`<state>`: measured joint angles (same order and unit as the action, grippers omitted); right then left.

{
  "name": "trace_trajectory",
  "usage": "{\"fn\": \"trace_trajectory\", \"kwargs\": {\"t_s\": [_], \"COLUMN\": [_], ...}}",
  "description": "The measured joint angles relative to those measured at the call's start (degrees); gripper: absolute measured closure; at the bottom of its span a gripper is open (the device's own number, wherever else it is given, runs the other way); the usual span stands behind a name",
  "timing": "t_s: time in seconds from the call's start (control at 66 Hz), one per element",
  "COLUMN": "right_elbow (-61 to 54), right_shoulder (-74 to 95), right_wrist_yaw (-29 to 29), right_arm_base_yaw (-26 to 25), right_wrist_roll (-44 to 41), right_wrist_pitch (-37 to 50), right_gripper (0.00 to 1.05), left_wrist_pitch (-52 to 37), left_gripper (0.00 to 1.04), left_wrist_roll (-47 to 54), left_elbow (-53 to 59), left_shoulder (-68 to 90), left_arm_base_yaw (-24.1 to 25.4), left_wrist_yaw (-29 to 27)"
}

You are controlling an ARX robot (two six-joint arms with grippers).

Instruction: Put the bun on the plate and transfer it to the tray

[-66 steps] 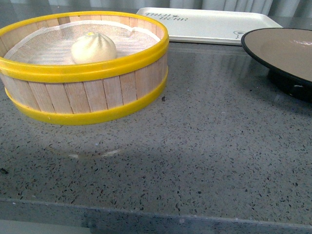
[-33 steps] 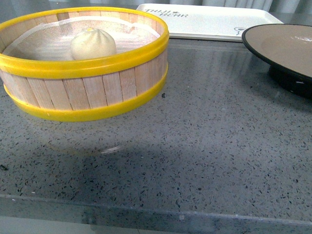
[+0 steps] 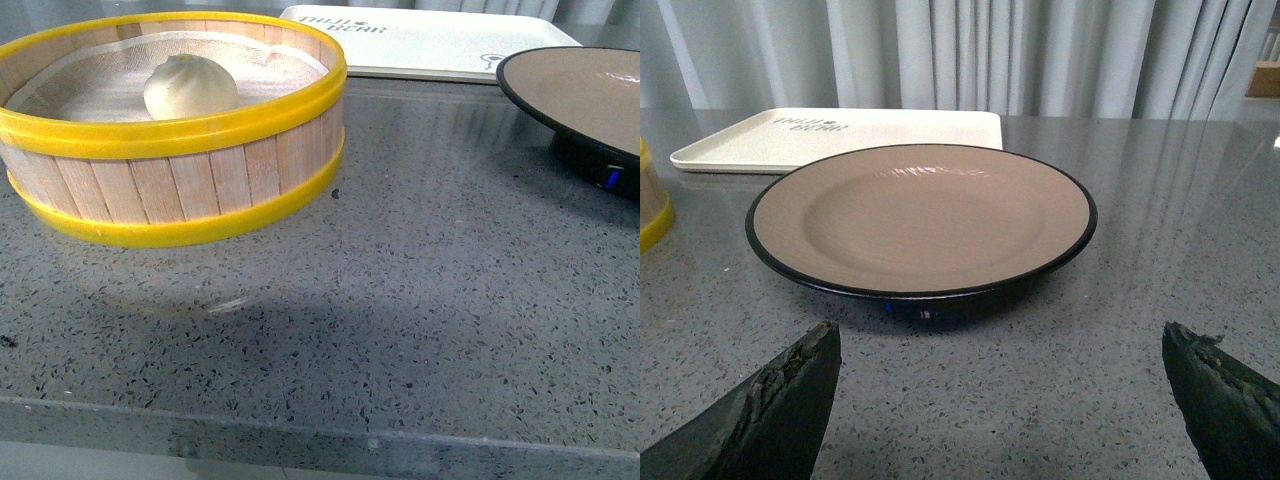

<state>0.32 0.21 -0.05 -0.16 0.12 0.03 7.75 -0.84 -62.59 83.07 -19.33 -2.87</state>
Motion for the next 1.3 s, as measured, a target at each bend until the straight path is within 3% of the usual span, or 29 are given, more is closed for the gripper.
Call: {"fn": "trace_trajectory", "kwargs": {"t_s": [0.894, 1.303], "right_elbow": [0.0, 0.0], "right_shoulder": [0.0, 0.0], "right_wrist_yaw": [0.0, 0.0], "right_arm_base_yaw": [0.0, 0.0], "right_wrist_roll": [0.0, 0.0], "right_wrist_pitch": [0.0, 0.0], "right_gripper": [0.09, 0.09], "left_wrist_pitch": [6.2, 7.8], "left_gripper": [0.07, 0.67], "left_wrist_roll": [7.4, 8.6], "left_elbow": [-3.4, -4.2], "left_shoulder": [6.1, 6.5], "left_arm_base_yaw": [-4.0, -4.3], "left_wrist_yaw": [-4.5, -4.4]}}
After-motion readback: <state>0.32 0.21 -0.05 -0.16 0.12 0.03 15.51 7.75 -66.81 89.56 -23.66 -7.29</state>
